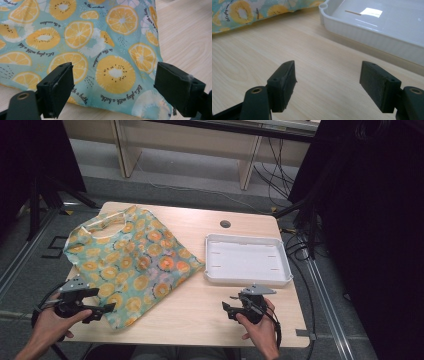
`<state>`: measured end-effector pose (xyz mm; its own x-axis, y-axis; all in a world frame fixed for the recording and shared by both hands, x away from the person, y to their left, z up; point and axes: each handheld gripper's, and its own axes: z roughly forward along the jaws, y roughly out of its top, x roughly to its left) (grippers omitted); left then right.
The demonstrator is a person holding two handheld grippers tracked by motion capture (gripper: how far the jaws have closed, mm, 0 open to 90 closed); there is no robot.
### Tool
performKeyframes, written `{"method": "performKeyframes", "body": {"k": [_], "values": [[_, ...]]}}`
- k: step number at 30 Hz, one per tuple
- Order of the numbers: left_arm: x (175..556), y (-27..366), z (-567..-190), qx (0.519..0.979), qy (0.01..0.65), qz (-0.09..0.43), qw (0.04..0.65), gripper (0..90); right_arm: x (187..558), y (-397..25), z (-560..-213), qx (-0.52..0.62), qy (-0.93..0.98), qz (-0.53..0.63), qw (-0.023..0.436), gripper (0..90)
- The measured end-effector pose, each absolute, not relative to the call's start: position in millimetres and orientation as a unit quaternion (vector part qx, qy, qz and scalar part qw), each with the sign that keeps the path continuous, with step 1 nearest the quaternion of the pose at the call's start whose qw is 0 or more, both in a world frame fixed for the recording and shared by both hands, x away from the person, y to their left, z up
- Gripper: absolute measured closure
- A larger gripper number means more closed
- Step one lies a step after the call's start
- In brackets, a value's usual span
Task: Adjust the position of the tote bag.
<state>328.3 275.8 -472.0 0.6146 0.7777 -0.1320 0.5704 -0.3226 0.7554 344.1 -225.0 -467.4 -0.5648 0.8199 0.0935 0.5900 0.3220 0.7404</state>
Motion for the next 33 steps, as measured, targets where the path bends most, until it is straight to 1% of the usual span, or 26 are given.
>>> {"method": "performKeyframes", "body": {"k": [1,4,5,6,7,8,9,11,13,14,15,16,17,18,19,21,22,24,25,28,30,31,32,33], "values": [[328,276,-472,0.804,0.419,0.128,0.402,15.0,342,-224,-465,0.454,0.797,0.371,0.145,29.5],[328,275,-472,0.803,0.419,0.126,0.404,15.0,343,-224,-467,0.438,0.807,0.365,0.154,26.8],[328,275,-472,0.804,0.42,0.126,0.402,15.0,342,-222,-466,0.453,0.802,0.363,0.14,26.1],[328,274,-473,0.802,0.418,0.131,0.405,15.0,343,-223,-467,0.443,0.807,0.36,0.149,25.7],[328,274,-474,0.804,0.418,0.13,0.404,15.0,342,-222,-468,0.45,0.804,0.363,0.141,25.7],[328,274,-473,0.807,0.417,0.13,0.398,15.0,342,-222,-468,0.439,0.811,0.355,0.152,25.7],[328,274,-473,0.805,0.416,0.13,0.403,15.0,340,-220,-467,0.453,0.808,0.348,0.142,25.5],[328,274,-472,0.808,0.415,0.129,0.398,15.0,341,-221,-468,0.447,0.811,0.349,0.147,24.5],[328,273,-473,0.807,0.416,0.122,0.401,15.0,341,-221,-466,0.453,0.806,0.353,0.142,24.1],[327,273,-472,0.807,0.419,0.118,0.399,15.1,341,-222,-466,0.447,0.806,0.358,0.151,24.0],[327,273,-472,0.808,0.417,0.118,0.398,15.1,341,-222,-466,0.447,0.806,0.357,0.15,24.0],[328,271,-473,0.804,0.418,0.119,0.406,15.1,341,-222,-466,0.447,0.806,0.358,0.148,24.0],[328,272,-472,0.81,0.414,0.116,0.398,15.1,341,-221,-466,0.451,0.806,0.358,0.14,24.0],[328,271,-472,0.813,0.412,0.118,0.395,15.1,342,-222,-467,0.439,0.811,0.356,0.152,24.1],[328,269,-473,0.811,0.411,0.117,0.4,15.1,343,-222,-468,0.436,0.813,0.355,0.154,24.2],[328,266,-473,0.815,0.41,0.11,0.394,15.1,342,-221,-467,0.447,0.81,0.352,0.142,24.4],[328,264,-474,0.813,0.41,0.101,0.401,15.1,343,-222,-468,0.438,0.814,0.351,0.15,24.6],[327,261,-475,0.82,0.403,0.09,0.397,15.1,341,-221,-467,0.448,0.811,0.348,0.145,24.8],[327,258,-476,0.825,0.401,0.093,0.386,15.1,341,-220,-467,0.455,0.808,0.349,0.139,24.9],[332,251,-480,0.828,0.403,0.104,0.377,15.7,342,-220,-468,0.446,0.811,0.35,0.142,25.0],[341,248,-482,0.834,0.397,0.109,0.367,15.5,342,-219,-468,0.449,0.811,0.351,0.131,25.2],[345,246,-484,0.835,0.406,0.107,0.355,16.2,342,-218,-468,0.448,0.813,0.349,0.129,25.5],[348,244,-485,0.838,0.404,0.114,0.348,16.4,342,-219,-469,0.439,0.817,0.345,0.141,25.8],[354,241,-489,0.844,0.401,0.115,0.337,16.7,342,-219,-469,0.44,0.817,0.345,0.139,25.9]]}}
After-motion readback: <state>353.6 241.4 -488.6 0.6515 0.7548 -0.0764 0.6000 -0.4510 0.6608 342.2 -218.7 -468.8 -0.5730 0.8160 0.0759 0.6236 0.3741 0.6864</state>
